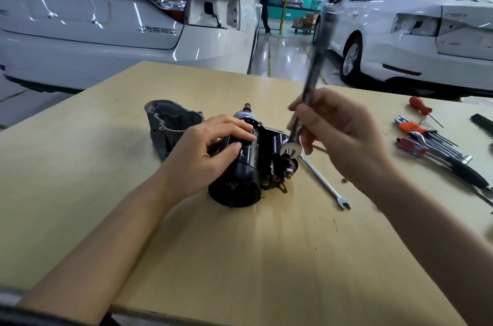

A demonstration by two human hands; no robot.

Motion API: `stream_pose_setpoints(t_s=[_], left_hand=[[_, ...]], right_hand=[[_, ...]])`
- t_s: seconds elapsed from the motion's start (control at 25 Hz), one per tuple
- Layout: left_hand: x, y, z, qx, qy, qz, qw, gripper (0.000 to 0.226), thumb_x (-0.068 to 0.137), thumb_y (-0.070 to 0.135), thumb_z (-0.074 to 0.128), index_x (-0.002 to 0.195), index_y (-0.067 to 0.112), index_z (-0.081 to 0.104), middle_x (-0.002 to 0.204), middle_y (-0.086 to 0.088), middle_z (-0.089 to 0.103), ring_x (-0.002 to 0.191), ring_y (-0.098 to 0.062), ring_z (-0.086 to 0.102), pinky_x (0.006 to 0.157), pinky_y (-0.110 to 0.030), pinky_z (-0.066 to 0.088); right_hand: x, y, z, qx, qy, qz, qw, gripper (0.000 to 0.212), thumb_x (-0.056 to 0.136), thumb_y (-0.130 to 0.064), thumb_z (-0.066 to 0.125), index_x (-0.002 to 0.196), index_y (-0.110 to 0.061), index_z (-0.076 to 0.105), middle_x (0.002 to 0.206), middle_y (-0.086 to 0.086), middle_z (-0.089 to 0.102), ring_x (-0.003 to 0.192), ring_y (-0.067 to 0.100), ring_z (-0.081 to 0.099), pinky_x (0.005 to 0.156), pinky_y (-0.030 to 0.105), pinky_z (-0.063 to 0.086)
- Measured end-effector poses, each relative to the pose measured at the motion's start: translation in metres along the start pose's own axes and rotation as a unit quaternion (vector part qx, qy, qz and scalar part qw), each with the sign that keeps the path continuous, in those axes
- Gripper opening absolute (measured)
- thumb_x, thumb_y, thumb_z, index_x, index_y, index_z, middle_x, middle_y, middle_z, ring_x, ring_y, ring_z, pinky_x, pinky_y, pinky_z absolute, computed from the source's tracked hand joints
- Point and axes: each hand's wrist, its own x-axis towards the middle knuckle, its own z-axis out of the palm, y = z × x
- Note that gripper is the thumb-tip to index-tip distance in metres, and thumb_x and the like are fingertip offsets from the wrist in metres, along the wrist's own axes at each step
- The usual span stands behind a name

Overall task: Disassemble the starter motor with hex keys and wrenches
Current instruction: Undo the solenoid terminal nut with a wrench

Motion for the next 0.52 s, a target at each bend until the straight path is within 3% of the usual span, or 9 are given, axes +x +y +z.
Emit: stream_pose_setpoints(t_s=[0.24, 0.36, 0.52], left_hand=[[0.002, -0.002, 0.001, -0.005, 0.004, -0.006, 1.000, 0.028, 0.084, 0.013, 0.052, 0.101, 0.010, 0.073, 0.115, 0.007, 0.065, 0.116, -0.004, 0.057, 0.103, -0.033, 0.045], [0.002, -0.003, 0.000, -0.011, 0.004, -0.008, 1.000, 0.027, 0.084, 0.013, 0.052, 0.101, 0.010, 0.073, 0.115, 0.006, 0.065, 0.117, -0.006, 0.057, 0.101, -0.034, 0.047], [0.002, -0.003, 0.001, -0.013, 0.004, -0.011, 1.000, 0.028, 0.084, 0.013, 0.052, 0.101, 0.010, 0.073, 0.116, 0.006, 0.066, 0.117, -0.006, 0.057, 0.100, -0.033, 0.047]], right_hand=[[-0.040, 0.026, -0.016, 0.141, 0.184, 0.174, 0.957, 0.018, 0.099, -0.006, 0.044, 0.086, -0.006, 0.056, 0.070, 0.006, 0.069, 0.055, 0.017, 0.059, 0.052, 0.024, 0.048], [-0.044, 0.029, -0.017, 0.170, 0.196, 0.197, 0.945, 0.019, 0.098, -0.004, 0.044, 0.084, -0.006, 0.057, 0.070, 0.011, 0.068, 0.056, 0.021, 0.060, 0.053, 0.026, 0.050], [-0.047, 0.024, -0.012, 0.139, 0.164, 0.144, 0.966, 0.014, 0.095, -0.006, 0.048, 0.085, -0.007, 0.058, 0.074, 0.013, 0.068, 0.059, 0.025, 0.062, 0.052, 0.029, 0.049]])
